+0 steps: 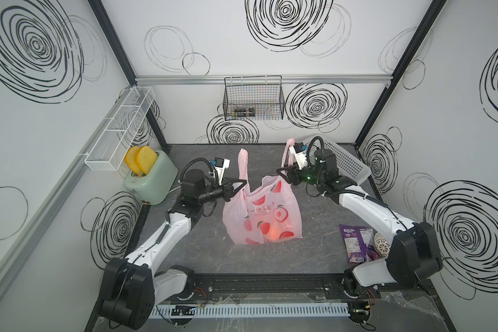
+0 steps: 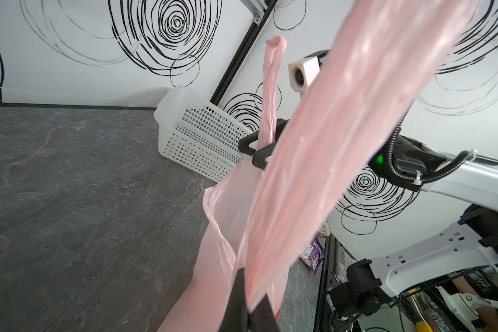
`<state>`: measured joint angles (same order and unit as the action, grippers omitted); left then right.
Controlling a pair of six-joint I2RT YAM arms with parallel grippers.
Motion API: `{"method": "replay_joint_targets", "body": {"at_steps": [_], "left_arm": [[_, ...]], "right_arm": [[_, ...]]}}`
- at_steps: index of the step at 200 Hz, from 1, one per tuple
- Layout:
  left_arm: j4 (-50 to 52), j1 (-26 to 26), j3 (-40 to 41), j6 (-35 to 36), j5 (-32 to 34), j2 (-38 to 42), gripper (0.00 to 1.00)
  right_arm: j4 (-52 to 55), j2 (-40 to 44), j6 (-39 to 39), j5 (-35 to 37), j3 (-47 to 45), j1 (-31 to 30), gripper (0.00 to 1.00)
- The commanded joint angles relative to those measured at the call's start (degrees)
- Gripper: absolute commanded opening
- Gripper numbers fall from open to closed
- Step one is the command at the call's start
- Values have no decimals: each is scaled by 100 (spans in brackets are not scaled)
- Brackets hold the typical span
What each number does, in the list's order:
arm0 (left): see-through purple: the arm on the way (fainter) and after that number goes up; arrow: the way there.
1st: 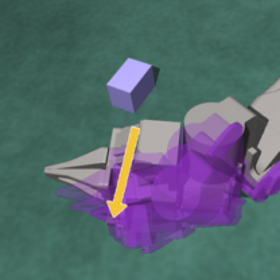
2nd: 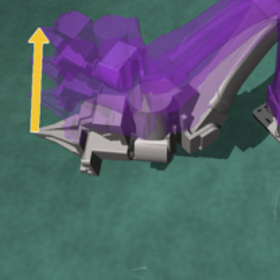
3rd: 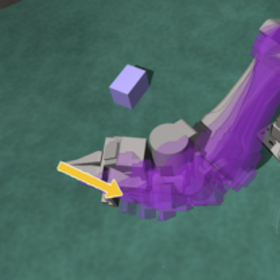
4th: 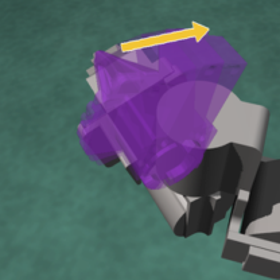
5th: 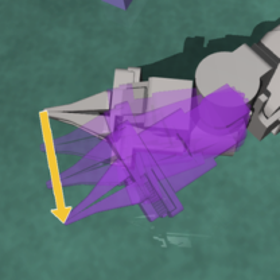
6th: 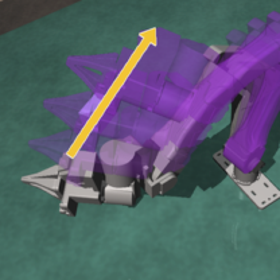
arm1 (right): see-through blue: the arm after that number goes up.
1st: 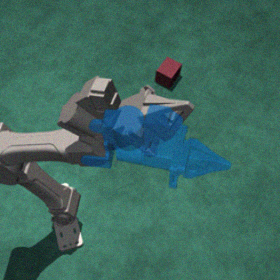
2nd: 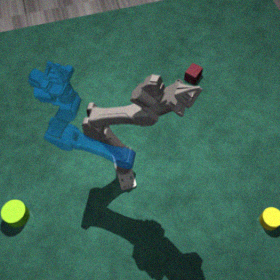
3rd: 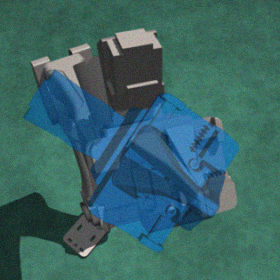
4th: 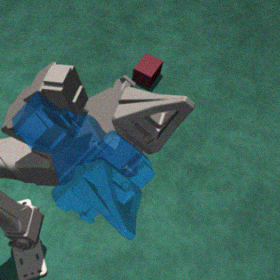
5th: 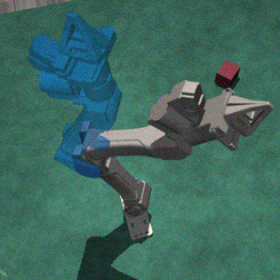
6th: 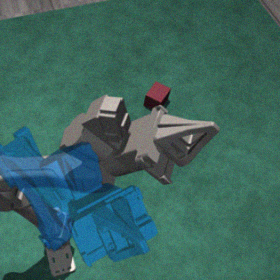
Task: Place the oranges into plastic bags & tie knots
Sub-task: Tie the plastic bag at the center of the board.
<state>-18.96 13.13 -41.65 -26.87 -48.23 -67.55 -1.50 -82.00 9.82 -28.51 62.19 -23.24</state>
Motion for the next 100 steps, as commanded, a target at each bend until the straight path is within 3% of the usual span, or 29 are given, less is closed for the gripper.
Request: {"method": "replay_joint_targets", "body": {"at_steps": [1,15,31,64,100], "left_arm": [[50,39,-287,-200,129,-54,0],[211,91,-379,-290,172,-99,0],[575,158,-507,-298,326,-148,0],[1059,207,-728,-237,408,-262,0],[1618,301,-972,194,262,-476,0]], "right_arm": [[-263,278,-156,-53,-54,-84,33],[-300,306,-204,-146,-85,-133,22],[-273,313,-321,-256,-95,-213,0],[-272,321,-541,-663,-94,-367,0],[266,101,-1430,-2364,109,-619,0]]}}
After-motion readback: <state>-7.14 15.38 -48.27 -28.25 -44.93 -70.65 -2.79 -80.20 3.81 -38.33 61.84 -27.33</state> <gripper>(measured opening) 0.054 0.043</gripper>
